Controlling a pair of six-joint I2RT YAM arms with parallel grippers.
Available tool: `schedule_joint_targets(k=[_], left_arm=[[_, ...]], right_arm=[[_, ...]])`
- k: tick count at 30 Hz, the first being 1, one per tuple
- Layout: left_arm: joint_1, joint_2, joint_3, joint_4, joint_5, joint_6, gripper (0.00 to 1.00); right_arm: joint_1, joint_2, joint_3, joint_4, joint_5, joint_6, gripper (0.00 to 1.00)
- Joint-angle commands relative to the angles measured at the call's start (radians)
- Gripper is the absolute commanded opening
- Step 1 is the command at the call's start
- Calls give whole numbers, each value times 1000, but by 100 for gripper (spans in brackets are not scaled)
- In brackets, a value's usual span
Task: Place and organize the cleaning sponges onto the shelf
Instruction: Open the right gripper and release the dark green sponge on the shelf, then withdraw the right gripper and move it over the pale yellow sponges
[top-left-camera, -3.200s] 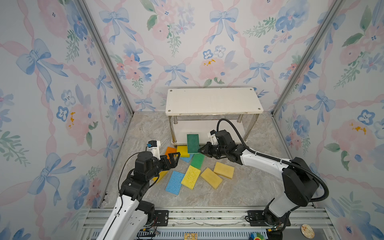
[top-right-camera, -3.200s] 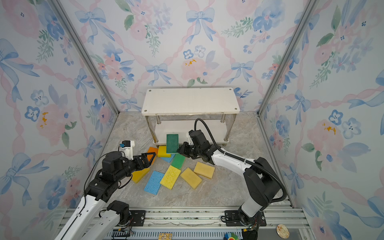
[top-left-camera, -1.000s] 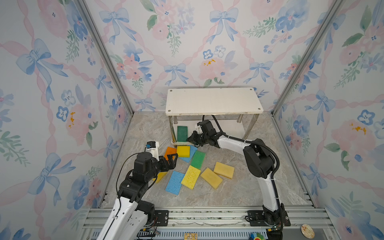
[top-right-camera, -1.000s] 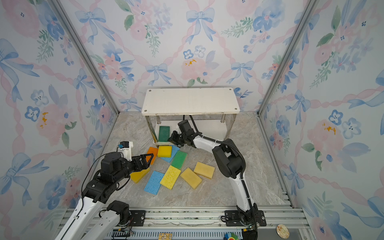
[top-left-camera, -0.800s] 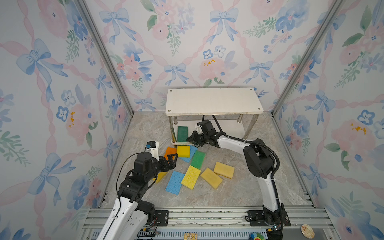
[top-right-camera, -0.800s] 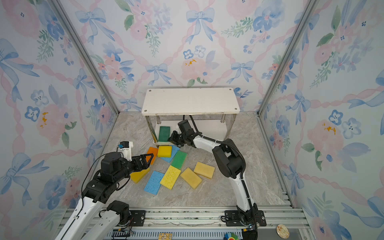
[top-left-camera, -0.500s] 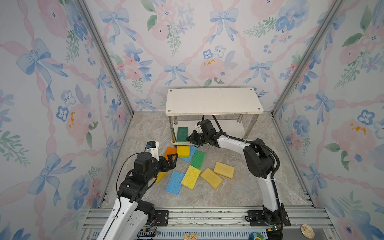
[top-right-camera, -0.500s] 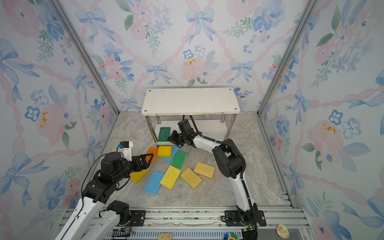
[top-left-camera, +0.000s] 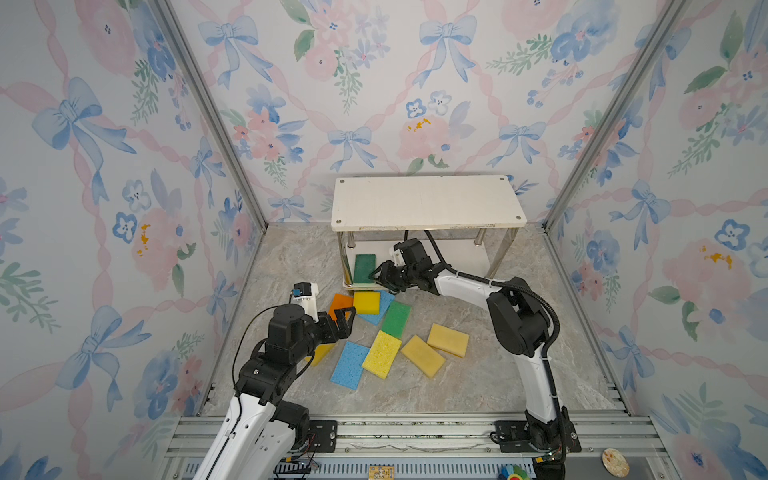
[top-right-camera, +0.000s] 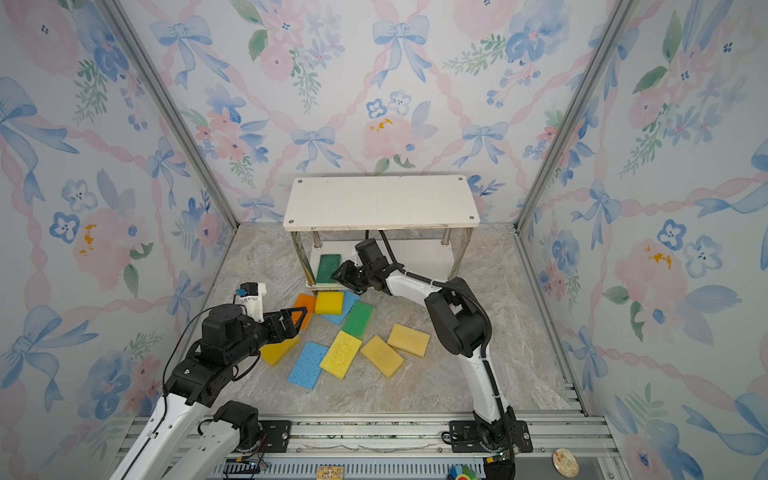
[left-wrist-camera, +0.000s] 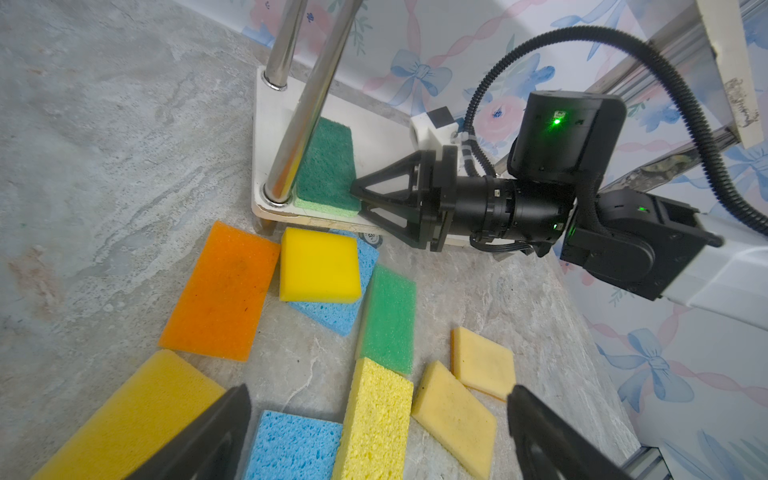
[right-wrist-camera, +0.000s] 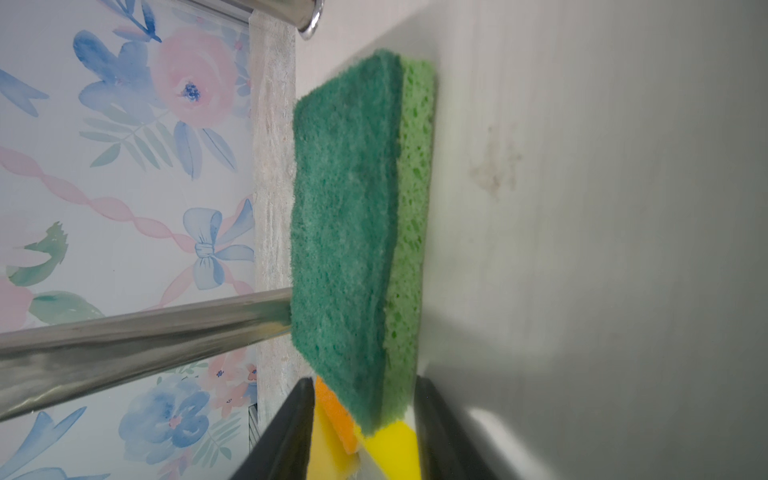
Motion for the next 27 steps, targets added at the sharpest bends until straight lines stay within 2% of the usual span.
schedule_joint_targets(k=[1, 8, 18, 27], left_arm=[[2, -10, -12, -8, -4, 18, 98], [3, -13, -10, -8, 0, 20, 98], [3, -2, -8, -8, 34, 28, 98], [5, 42, -8, -6, 65, 36, 98]], right_arm=[[-4, -58, -23, -28, 23, -9, 47], [5, -187, -125, -20, 41, -34, 50], [21, -462, -424, -50, 43, -132, 56], [16, -758, -565, -428, 107, -433, 61]])
